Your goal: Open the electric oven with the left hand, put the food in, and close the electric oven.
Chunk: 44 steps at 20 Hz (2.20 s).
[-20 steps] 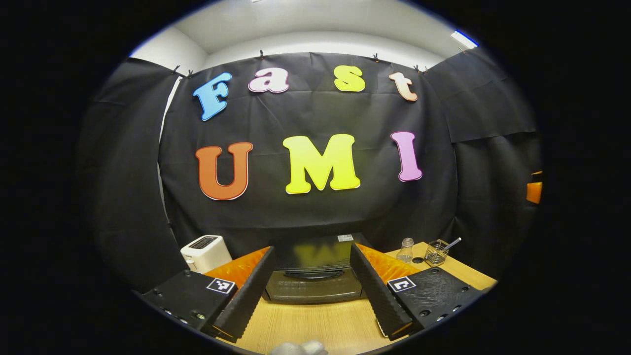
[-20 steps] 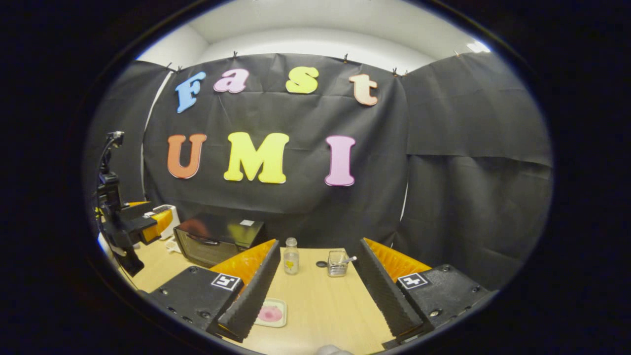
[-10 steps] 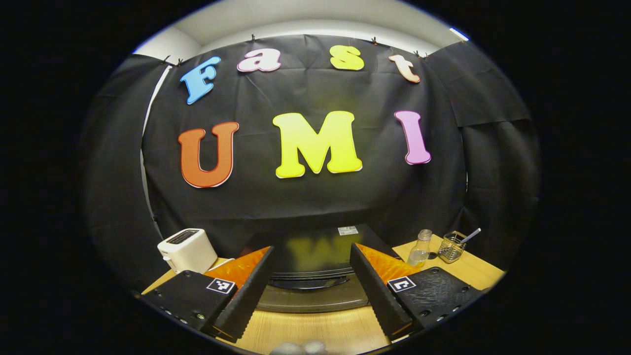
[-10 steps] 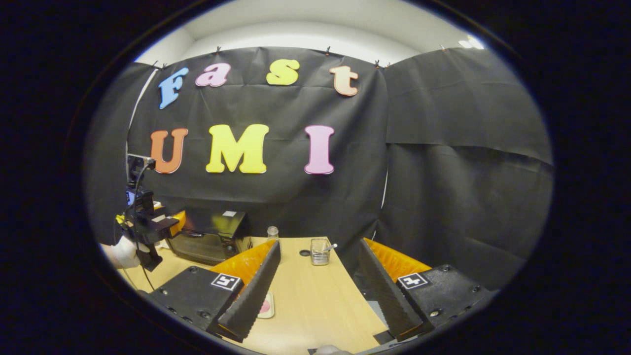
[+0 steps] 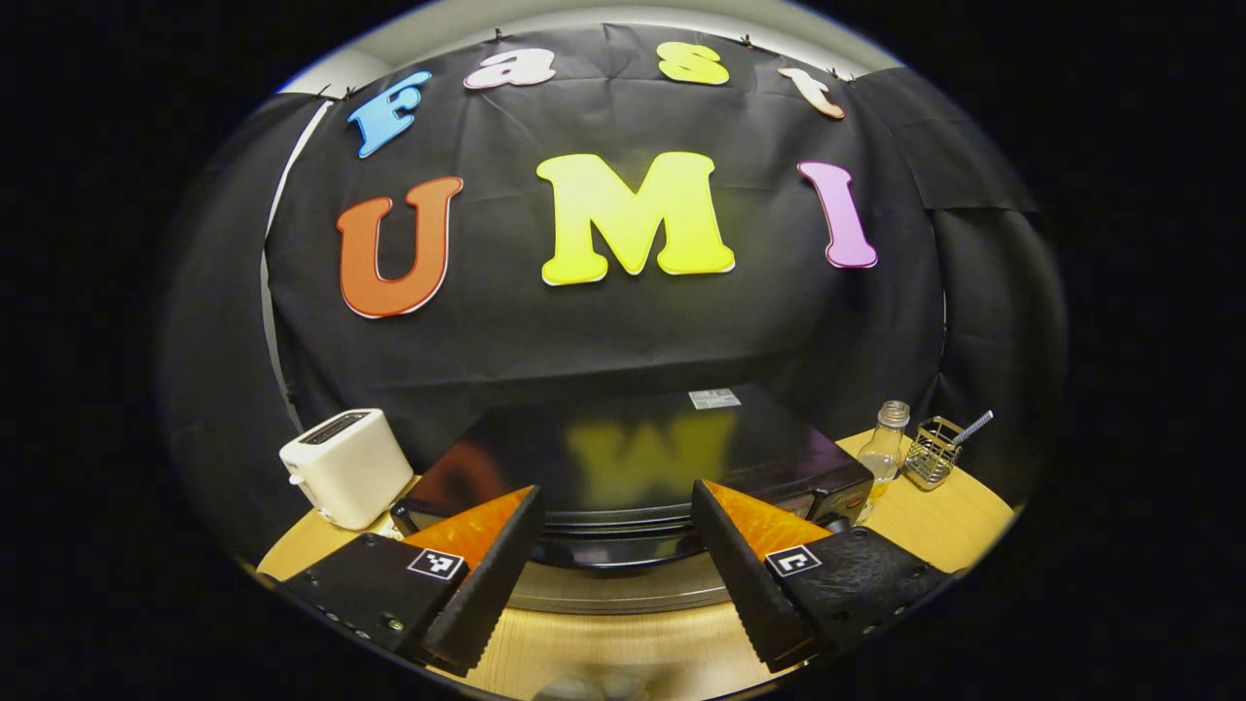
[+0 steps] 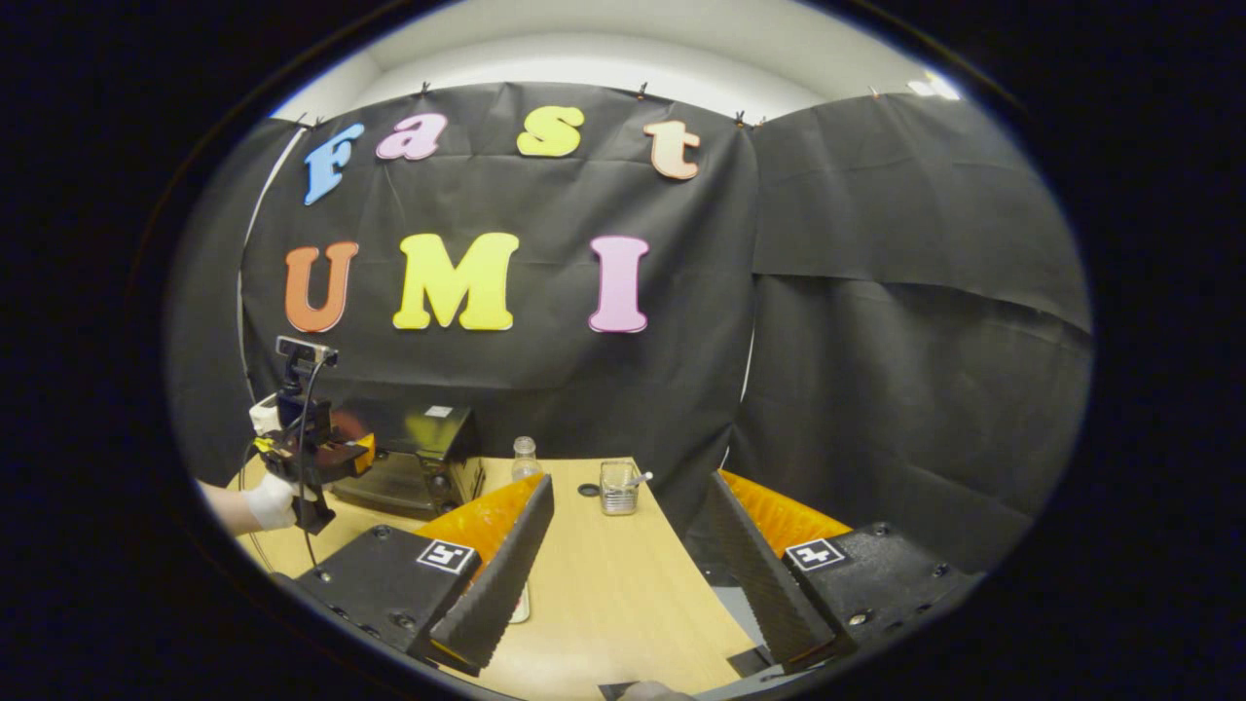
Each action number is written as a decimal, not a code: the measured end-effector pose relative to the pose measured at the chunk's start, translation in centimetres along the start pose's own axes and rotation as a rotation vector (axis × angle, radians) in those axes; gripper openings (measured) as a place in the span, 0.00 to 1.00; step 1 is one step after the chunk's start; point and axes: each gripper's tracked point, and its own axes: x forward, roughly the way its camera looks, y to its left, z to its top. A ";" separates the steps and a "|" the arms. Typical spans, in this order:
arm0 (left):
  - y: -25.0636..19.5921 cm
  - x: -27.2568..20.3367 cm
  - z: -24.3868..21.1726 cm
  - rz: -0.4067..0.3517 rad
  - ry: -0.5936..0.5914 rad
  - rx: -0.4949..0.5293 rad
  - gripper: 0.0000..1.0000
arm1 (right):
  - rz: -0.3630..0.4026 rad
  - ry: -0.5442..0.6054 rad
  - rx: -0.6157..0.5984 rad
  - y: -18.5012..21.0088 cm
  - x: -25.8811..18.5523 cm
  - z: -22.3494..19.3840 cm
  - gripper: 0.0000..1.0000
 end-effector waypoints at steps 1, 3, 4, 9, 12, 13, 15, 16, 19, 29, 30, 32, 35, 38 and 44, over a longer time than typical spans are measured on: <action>0.0 -0.3 1.0 -0.001 -0.048 -0.001 0.97 | 0.001 0.002 0.001 0.0 0.0 -0.1 0.96; 0.0 -0.3 0.6 0.001 -0.041 0.007 0.97 | 0.005 0.007 0.003 0.0 0.1 -0.3 0.96; 0.0 -0.4 0.4 0.002 -0.039 0.008 0.98 | 0.007 0.009 0.006 0.0 0.1 -0.3 0.96; 0.0 -1.2 0.0 0.003 -0.029 0.005 0.97 | 0.020 0.014 0.017 0.1 0.1 -0.5 0.96; -0.1 -2.1 -0.4 0.002 -0.023 0.008 0.97 | 0.024 0.016 0.018 0.1 -0.1 -0.7 1.00; -0.1 -2.5 -0.6 0.001 -0.020 0.007 0.97 | 0.027 0.019 0.020 0.1 -0.2 -0.9 0.96; -0.2 -3.4 -1.2 -0.001 -0.013 0.008 0.97 | 0.034 0.024 0.024 0.0 -0.7 -1.4 0.96; -0.2 -3.8 -1.6 -0.002 -0.007 0.006 0.97 | 0.037 0.025 0.025 -0.1 -1.2 -1.6 0.96; -0.3 -5.4 -2.8 -0.007 0.017 0.005 0.97 | 0.047 0.028 0.021 -0.1 -2.7 -2.3 0.96; -0.9 -10.0 -10.4 -0.034 0.137 -0.014 0.97 | 0.066 0.040 0.012 0.2 -5.9 -4.0 0.96; -0.9 -10.3 -11.1 -0.036 0.148 -0.016 0.97 | 0.064 0.044 0.014 0.2 -6.2 -4.1 0.96; -0.9 -10.7 -12.1 -0.036 0.162 -0.009 0.97 | 0.059 0.051 0.018 0.1 -6.7 -4.7 1.00; -1.2 -10.9 -13.5 -0.036 0.180 -0.008 0.96 | 0.044 0.064 0.024 -0.3 -7.2 -5.6 0.96; -1.3 -11.1 -14.9 -0.036 0.206 -0.011 0.96 | 0.029 0.076 0.026 -0.5 -7.4 -6.1 0.96; -1.6 -11.1 -18.4 -0.041 0.293 -0.004 0.97 | 0.017 0.090 0.022 -0.3 -7.5 -6.9 0.96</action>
